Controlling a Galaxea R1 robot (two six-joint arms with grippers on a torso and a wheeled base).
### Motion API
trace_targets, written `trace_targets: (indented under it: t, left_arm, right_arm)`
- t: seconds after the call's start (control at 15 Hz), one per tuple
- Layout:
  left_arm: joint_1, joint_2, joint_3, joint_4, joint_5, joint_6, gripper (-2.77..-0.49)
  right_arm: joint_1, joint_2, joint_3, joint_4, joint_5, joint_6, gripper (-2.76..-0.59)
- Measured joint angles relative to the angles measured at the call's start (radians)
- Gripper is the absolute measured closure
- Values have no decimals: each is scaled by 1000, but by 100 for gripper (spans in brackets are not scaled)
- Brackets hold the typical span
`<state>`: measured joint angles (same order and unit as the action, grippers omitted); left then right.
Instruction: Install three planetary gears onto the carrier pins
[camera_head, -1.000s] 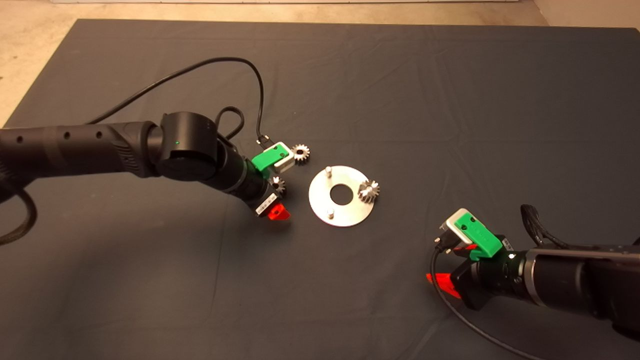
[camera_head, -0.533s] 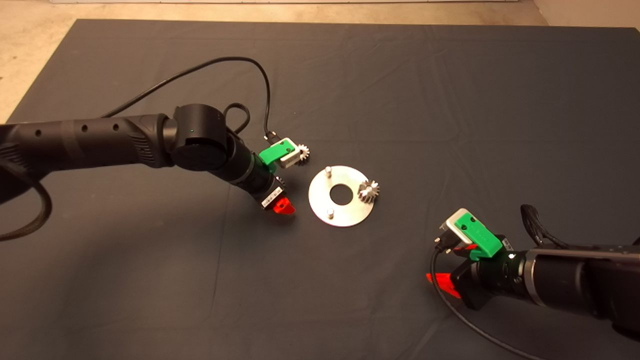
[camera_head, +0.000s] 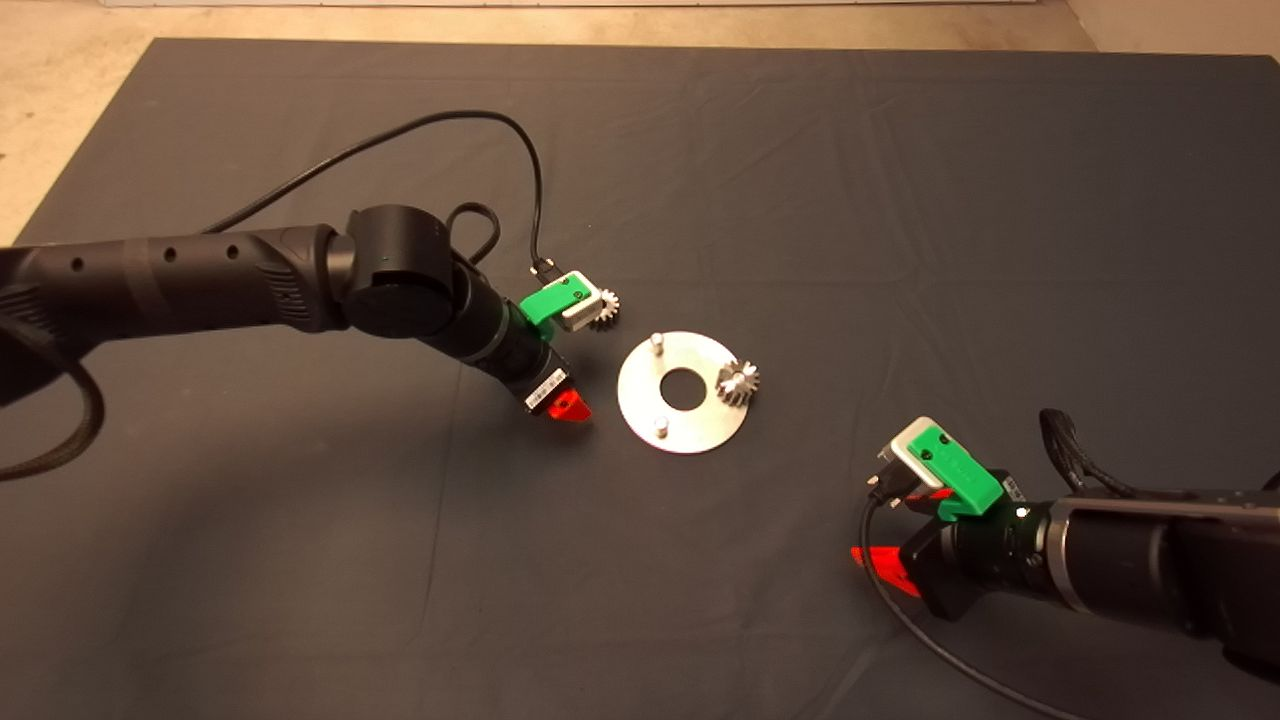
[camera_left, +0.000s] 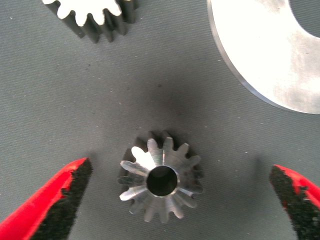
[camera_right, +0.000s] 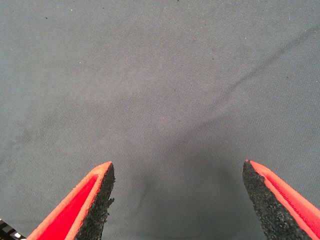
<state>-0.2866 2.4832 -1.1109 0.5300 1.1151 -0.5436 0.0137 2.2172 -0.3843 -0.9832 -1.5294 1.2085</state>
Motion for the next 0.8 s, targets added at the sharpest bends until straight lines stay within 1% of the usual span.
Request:
trace_targets:
  t: [0.13,0.2,0.33,0.47,0.6,0.73,0.8]
  left_arm:
    - [0,0,-8,0,-1,0,-252]
    - [0,0,-8,0,-1,0,-241]
    - [0,-1,-8,0,-9,0,-237]
    - [0,-1,-8,0,-9,0,-222]
    - [0,-1,-8,0,-10,0,-222]
    - [0,-1,-8,0,-17,0,-208]
    - [0,-2,-8,0,-17,0,-208]
  right_arm:
    - [0,0,0,0,0,0,-189]
    - [0,0,0,0,0,0,-189]
    - [0,0,0,0,0,0,-189]
    - [0,0,0,0,0,0,-189]
    - [0,0,0,0,0,0,-189]
    - [0,0,0,0,0,0,-189]
    - [0,0,0,0,0,0,-189]
